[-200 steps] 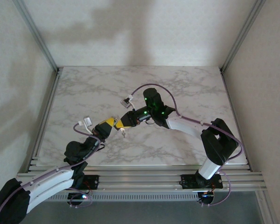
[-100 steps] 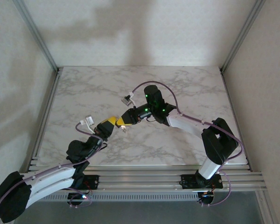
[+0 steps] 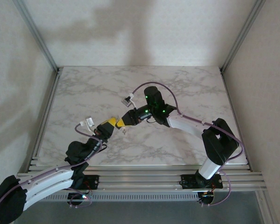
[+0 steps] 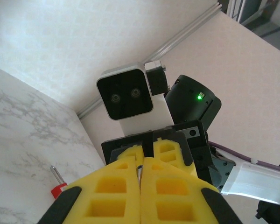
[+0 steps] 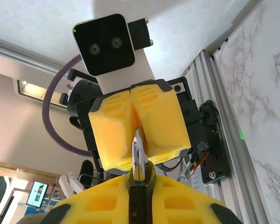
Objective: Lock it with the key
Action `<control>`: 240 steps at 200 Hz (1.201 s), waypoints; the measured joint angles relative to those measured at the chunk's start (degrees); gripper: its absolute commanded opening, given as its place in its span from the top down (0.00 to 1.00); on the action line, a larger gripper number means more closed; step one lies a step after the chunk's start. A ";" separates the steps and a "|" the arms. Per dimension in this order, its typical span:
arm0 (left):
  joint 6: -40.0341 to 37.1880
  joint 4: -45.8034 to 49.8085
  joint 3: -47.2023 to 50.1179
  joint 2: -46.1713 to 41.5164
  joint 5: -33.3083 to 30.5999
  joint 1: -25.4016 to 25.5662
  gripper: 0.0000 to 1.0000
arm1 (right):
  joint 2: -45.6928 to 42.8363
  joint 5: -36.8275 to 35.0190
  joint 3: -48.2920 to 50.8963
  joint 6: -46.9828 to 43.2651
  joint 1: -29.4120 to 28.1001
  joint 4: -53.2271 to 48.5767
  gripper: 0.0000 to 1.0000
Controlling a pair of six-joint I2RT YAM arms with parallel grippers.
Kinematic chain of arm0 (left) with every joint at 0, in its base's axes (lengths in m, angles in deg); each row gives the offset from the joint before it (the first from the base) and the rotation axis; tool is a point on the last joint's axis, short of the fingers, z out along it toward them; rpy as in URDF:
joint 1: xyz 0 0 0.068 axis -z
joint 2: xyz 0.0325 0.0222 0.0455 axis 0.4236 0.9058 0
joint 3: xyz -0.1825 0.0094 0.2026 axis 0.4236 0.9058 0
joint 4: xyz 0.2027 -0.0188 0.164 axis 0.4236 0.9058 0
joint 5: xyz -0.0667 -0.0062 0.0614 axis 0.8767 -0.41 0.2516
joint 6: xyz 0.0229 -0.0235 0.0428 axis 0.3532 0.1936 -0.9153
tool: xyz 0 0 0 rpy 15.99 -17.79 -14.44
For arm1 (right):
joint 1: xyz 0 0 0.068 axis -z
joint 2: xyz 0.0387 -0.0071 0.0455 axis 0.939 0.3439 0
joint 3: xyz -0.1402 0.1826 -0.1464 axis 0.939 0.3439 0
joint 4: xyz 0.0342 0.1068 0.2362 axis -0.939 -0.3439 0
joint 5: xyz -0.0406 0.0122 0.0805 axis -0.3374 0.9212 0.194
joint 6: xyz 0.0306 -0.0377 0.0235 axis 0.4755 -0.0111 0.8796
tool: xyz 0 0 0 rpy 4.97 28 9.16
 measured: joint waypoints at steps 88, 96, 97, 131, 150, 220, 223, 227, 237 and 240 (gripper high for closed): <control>0.42 5.46 0.39 -3.39 -2.10 1.86 1.00 | -0.85 -5.18 1.68 -0.98 -0.20 -0.02 0.70; 0.42 6.27 0.39 -3.82 -2.43 1.88 1.00 | -0.85 -5.84 1.75 -0.92 -0.17 0.00 0.70; 0.42 6.34 0.39 -3.87 -2.47 1.88 1.00 | -0.85 -5.92 1.75 -0.90 -0.17 0.00 0.70; 1.29 10.91 1.31 -5.29 -2.80 2.05 1.00 | -0.96 -9.86 1.75 -0.87 0.24 1.29 0.56; 1.95 14.23 1.57 -5.27 -3.02 1.92 1.00 | -1.66 -12.52 2.03 -1.86 0.66 1.51 0.47; 4.55 16.87 1.38 -0.85 -3.17 0.28 1.00 | -13.53 -26.80 7.87 -7.10 2.21 -2.36 0.01; 4.61 16.87 1.31 -0.50 -3.15 0.26 1.00 | -14.08 -27.50 8.24 -7.30 2.38 -2.45 0.01; 4.76 16.85 1.11 0.11 -3.15 0.15 1.00 | -14.88 -28.63 8.83 -7.28 2.73 -2.69 0.01; 4.94 16.85 0.50 1.60 -3.13 -0.02 1.00 | -16.65 -31.06 10.23 -7.45 3.45 -3.28 0.01; 4.98 16.79 0.24 2.08 -3.13 -0.07 1.00 | -17.22 -32.00 10.73 -7.48 3.72 -3.43 0.01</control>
